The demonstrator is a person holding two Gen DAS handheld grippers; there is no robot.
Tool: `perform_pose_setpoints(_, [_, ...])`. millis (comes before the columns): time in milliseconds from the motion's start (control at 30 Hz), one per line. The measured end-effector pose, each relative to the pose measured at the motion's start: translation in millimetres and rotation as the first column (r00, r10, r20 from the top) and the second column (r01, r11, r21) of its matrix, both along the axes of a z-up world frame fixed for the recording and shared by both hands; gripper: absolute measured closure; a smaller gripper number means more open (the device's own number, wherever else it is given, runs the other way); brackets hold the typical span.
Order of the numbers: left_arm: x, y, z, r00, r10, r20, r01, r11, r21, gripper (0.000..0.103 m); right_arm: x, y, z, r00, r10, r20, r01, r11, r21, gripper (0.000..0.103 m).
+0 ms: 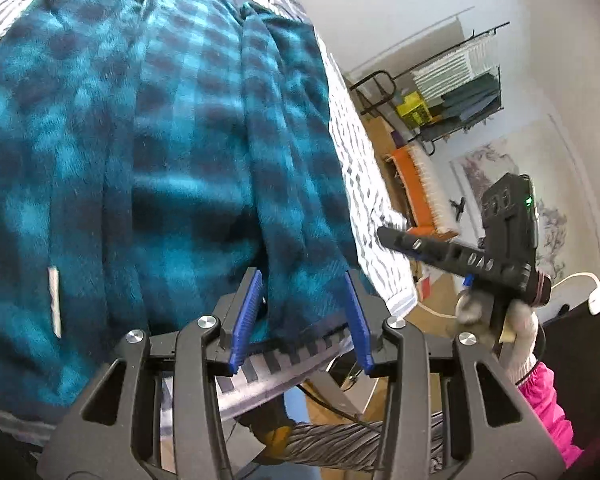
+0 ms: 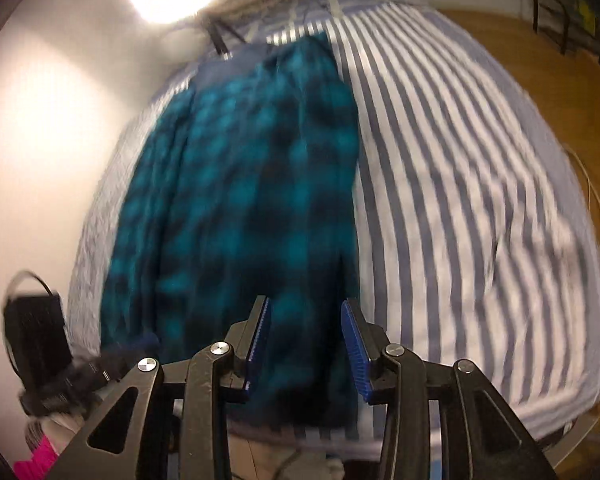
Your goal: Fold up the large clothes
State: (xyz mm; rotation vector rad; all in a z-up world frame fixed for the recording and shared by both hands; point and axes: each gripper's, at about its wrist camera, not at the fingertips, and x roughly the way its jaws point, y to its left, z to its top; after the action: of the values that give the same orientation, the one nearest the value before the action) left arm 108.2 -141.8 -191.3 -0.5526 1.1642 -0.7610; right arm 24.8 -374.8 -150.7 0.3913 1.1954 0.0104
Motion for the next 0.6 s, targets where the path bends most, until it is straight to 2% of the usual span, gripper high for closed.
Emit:
perform_pose_setpoints(100, [-14, -10, 5, 0.999, -0.009, 0.038, 0.008, 1.000, 0.030, 0.062, -5, 7, -20, 0.998, 0.023, -0.052, -0.024, 1.000, -0.011, 0.064])
perform_pose_setpoints(233, [-29, -27, 6, 0.991, -0.060, 0.121, 0.046, 0.992, 0.119, 0.062, -7, 7, -44, 0.995, 0.000, -0.099, 0.006, 0.998, 0.062, 0.067])
perform_pose_setpoints(333, [-32, -44, -15, 0.988, -0.117, 0.100, 0.096, 0.978, 0.186, 0.062, -8, 9, -55, 0.993, 0.003, -0.115, 0.004, 0.998, 0.061, 0.099])
perform_pose_setpoints(367, [-33, -47, -26, 0.988, -0.127, 0.082, 0.109, 0.973, 0.201, 0.062, -10, 9, -53, 0.994, -0.001, -0.109, 0.006, 0.999, 0.050, 0.100])
perform_pose_setpoints(433, [-34, -48, -31, 0.988, -0.124, 0.093, 0.103, 0.974, 0.201, 0.062, -18, 7, -41, 0.997, -0.006, -0.076, 0.007, 1.000, 0.008, 0.101])
perform_pose_setpoints(500, [-35, -50, -29, 0.985, -0.137, 0.101, 0.113, 0.971, 0.210, 0.062, -22, 4, -43, 0.997, -0.004, -0.079, 0.001, 0.999, -0.036, 0.101])
perform_pose_setpoints(600, [-34, -50, -17, 0.980, -0.177, 0.092, 0.151, 0.961, 0.233, 0.062, -25, 8, -55, 0.995, 0.025, -0.094, -0.030, 0.998, -0.052, 0.100])
